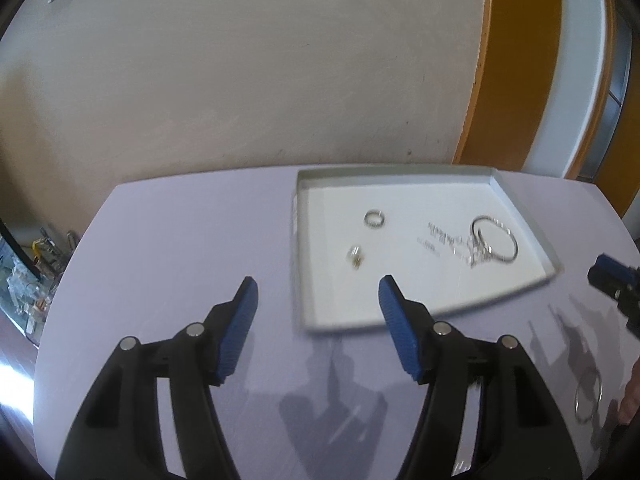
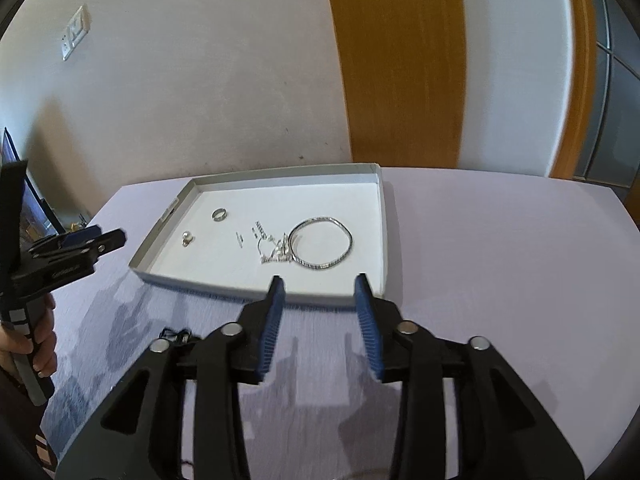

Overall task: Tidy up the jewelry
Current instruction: 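Grasp the pearl bracelet with left tool while right tool straddles the silver bangle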

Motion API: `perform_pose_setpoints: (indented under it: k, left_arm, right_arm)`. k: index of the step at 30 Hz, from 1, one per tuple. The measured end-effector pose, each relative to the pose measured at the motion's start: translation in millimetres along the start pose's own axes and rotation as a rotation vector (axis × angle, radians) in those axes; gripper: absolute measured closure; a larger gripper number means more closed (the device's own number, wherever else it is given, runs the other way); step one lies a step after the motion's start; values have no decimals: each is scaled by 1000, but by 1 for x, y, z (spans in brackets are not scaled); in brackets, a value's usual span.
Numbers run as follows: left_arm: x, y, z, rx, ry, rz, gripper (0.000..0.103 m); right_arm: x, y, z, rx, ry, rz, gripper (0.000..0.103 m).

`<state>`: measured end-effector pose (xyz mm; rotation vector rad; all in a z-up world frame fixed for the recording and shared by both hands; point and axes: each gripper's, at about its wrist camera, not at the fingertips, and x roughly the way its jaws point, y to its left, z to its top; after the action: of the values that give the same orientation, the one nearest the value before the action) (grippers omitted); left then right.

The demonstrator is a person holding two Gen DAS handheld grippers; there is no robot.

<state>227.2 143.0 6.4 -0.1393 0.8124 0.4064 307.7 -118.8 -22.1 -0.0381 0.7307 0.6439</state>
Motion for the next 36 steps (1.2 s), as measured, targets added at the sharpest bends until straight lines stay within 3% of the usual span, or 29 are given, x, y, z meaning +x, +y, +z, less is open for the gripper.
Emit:
perform_pose_setpoints:
  k: [10,17,20,27,36]
  left_arm:
    - [-35,11,-70,6,24,-17,36]
    - [-45,-3,-112,41,48,-59,36]
    - [-45,-13,-121,72,54,-72,37]
    - [-37,-29,-134,137,80,-79,51]
    - [-32,-38,-135,166,100,-117,54]
  right_arm:
    - [-41,-1,-58,11,-1,-66,44]
    - [-62,-6,-106,36,16,-99,42]
    - [-66,-14,-119,66,24,-109,42]
    - [-69,-24,-132,101,34,-121,41]
    - [-64,-25,-134,108,45,-127,41]
